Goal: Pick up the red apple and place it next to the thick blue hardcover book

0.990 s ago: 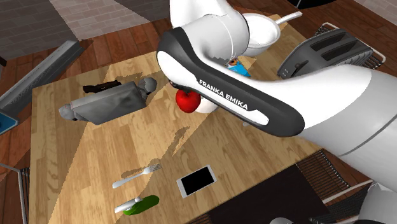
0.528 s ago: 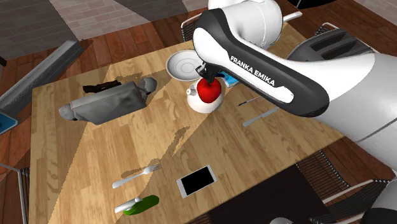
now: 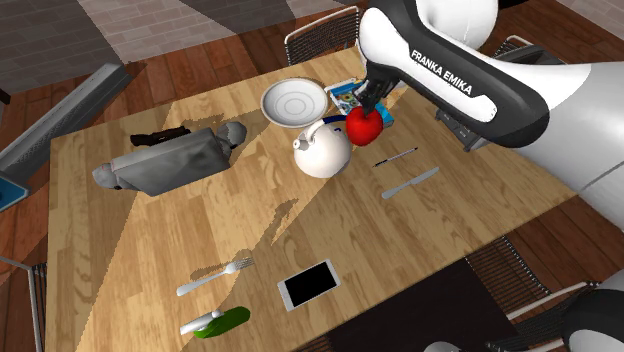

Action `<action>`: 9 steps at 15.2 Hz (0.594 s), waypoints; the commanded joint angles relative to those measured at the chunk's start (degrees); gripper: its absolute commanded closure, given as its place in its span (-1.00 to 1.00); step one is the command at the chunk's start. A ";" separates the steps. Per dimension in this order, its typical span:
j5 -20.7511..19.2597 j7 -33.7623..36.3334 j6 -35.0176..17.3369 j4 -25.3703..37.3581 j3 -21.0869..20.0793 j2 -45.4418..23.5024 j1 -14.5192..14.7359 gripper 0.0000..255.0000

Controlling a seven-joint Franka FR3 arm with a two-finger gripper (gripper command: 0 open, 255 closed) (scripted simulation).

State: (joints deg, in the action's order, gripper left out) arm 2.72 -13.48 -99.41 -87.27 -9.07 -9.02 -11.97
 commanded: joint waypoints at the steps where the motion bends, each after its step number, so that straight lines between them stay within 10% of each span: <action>1: -0.01 -2.26 0.81 2.44 0.93 -1.78 -1.26 1.00; 9: 0.55 -11.40 4.48 12.19 4.46 -8.51 -6.93 1.00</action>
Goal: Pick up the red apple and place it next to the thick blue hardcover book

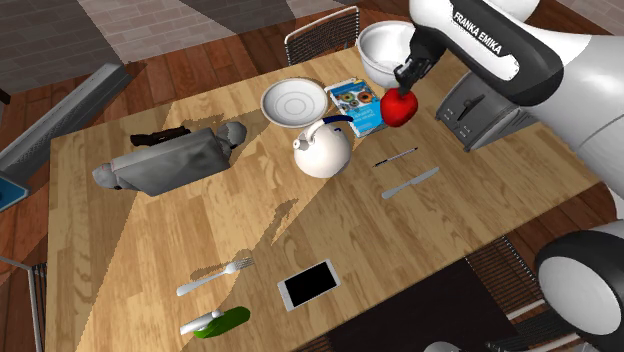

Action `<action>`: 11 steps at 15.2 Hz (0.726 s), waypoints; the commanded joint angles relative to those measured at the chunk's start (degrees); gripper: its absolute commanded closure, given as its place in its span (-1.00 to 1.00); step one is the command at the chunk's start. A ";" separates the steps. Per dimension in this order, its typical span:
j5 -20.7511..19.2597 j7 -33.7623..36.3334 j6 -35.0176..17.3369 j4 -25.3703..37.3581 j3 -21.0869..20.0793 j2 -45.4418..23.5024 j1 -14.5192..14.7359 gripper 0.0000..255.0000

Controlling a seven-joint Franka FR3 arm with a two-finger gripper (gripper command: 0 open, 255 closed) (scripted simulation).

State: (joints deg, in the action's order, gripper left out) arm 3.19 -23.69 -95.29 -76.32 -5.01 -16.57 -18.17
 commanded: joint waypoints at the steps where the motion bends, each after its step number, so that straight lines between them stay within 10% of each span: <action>1: 0.15 -2.26 1.01 2.98 0.78 -2.13 -1.45 1.00; 4: 0.36 -5.20 3.24 8.84 1.74 -6.01 -3.52 1.00; 11: 0.48 -5.65 -2.92 1.22 1.75 -4.56 -3.60 1.00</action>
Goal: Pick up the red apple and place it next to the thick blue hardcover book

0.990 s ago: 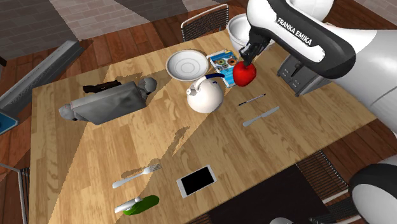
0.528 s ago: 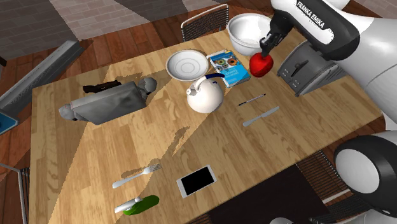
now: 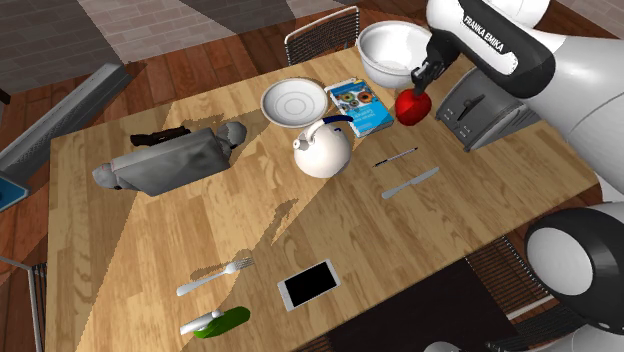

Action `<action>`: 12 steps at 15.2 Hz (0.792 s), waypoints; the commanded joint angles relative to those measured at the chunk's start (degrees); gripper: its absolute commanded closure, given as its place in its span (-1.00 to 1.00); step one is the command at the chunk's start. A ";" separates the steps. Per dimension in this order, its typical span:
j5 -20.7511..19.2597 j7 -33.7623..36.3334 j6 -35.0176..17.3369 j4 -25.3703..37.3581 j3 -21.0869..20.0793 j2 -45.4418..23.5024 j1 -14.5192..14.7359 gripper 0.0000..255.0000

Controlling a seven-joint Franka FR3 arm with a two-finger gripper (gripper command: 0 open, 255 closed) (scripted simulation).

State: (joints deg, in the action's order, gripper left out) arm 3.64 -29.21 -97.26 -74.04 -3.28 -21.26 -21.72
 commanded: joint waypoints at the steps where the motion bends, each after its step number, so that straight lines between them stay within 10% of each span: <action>1: 0.04 -0.19 -1.78 -2.00 0.02 0.25 -0.05 1.00; 12: 0.19 -0.80 -10.31 -10.74 0.03 0.43 -0.07 1.00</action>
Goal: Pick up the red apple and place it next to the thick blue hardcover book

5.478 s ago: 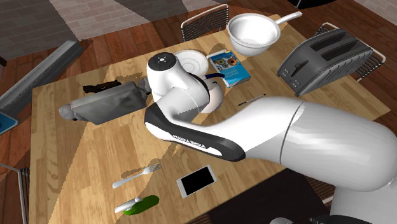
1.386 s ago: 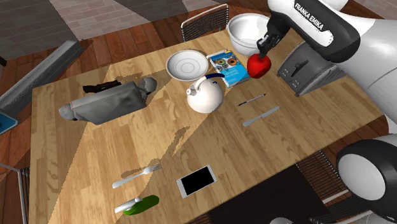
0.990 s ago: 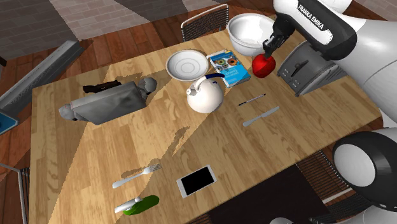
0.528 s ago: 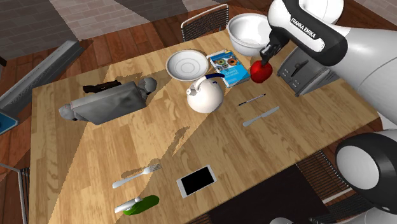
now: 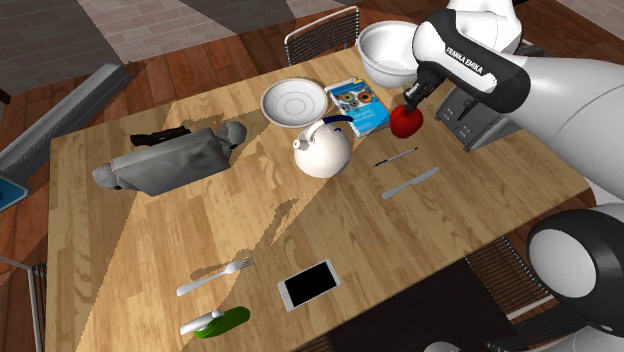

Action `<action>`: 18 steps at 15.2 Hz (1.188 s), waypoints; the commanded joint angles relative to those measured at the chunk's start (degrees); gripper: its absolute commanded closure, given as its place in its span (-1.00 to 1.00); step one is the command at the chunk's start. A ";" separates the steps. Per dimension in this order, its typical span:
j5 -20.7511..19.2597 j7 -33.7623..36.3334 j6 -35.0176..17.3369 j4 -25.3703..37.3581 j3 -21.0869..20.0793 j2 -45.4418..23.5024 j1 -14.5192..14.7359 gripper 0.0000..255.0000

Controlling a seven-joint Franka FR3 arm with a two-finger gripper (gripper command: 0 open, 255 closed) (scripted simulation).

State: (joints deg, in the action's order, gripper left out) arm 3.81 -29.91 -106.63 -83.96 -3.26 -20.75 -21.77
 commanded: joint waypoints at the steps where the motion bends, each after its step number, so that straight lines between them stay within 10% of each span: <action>1: 0.04 -0.16 -1.68 -1.49 0.01 -0.16 -0.03 1.00; 18: 0.17 -0.74 -9.89 -7.93 0.01 -1.94 0.00 1.00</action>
State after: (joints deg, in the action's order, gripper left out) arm 3.97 -30.64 -116.49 -91.88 -3.24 -22.70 -21.77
